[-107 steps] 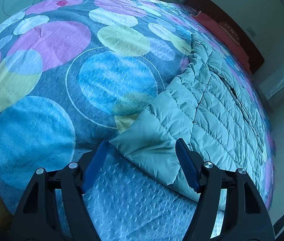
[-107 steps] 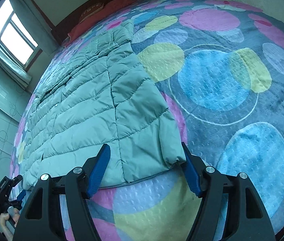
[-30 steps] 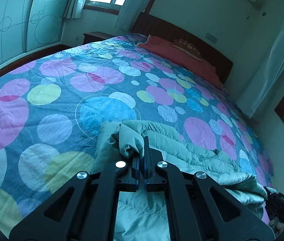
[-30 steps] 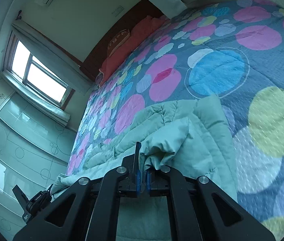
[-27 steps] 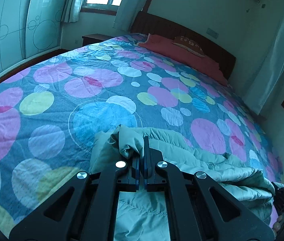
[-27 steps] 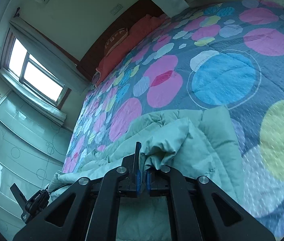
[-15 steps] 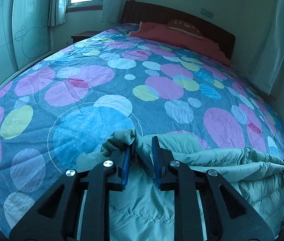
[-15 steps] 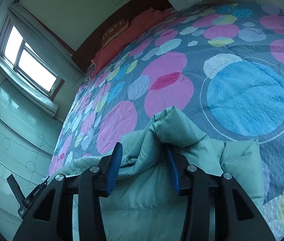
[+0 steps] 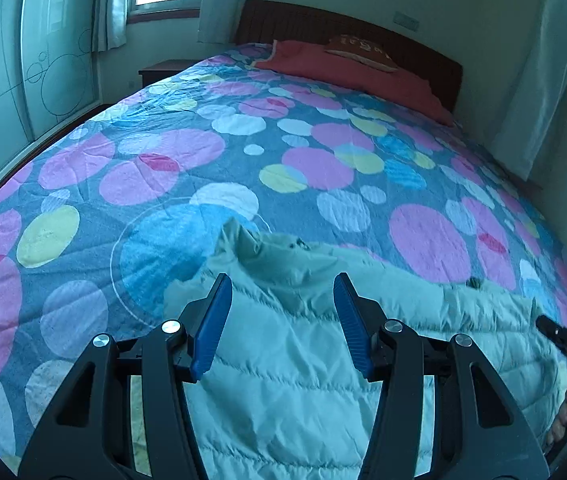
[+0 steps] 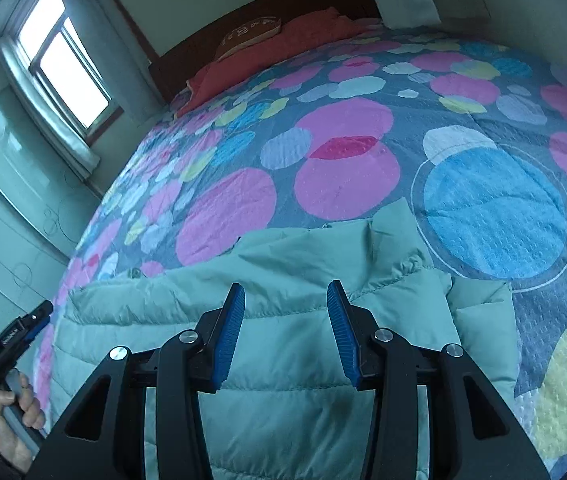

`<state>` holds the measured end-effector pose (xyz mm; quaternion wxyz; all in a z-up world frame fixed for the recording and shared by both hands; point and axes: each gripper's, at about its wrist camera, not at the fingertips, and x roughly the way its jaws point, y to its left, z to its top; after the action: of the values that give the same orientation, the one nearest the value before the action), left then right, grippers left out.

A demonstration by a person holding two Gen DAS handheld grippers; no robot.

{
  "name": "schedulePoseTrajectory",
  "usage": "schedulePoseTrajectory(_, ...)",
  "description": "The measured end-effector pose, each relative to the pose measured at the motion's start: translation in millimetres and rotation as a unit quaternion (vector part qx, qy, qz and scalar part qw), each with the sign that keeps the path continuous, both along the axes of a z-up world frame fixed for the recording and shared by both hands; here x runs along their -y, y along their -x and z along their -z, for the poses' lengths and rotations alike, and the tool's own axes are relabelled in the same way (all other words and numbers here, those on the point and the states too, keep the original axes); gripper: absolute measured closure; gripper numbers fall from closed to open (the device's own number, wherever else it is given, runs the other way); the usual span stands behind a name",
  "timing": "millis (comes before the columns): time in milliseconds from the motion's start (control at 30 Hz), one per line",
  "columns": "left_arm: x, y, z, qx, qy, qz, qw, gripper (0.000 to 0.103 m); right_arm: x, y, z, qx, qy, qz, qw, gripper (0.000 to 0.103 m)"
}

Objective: Fold large clothes
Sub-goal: 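Lay the hem over the jacket body with both grippers and open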

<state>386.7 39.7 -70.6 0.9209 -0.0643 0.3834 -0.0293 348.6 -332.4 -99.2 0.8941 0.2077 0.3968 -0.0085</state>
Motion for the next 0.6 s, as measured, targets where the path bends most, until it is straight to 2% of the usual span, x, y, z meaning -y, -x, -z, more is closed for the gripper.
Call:
schedulePoseTrajectory(100, 14, -6, 18, -0.005, -0.037, 0.003, 0.9993, 0.05, -16, -14, 7, -0.01, 0.034, -0.015, 0.999, 0.06)
schedulePoseTrajectory(267, 24, -30, 42, -0.006, -0.075, -0.007, 0.9972, 0.05, -29, -39, 27, -0.035, 0.098, -0.028, 0.994, 0.06)
schedulePoseTrajectory(367, 27, -43, 54, -0.019, -0.08, -0.008, 0.9966, 0.05, -29, -51, 41, -0.054, 0.1, -0.029, 0.993, 0.059)
schedulePoseTrajectory(467, 34, -54, 64, -0.028, -0.091, -0.003, 0.9955, 0.049, -29, -56, 45, -0.052, 0.1, -0.023, 0.993, 0.059)
schedulePoseTrajectory(600, 39, -54, 56, -0.035, -0.108, -0.002, 0.9935, 0.05, -28, -52, 38, -0.054, 0.097, -0.019, 0.994, 0.059)
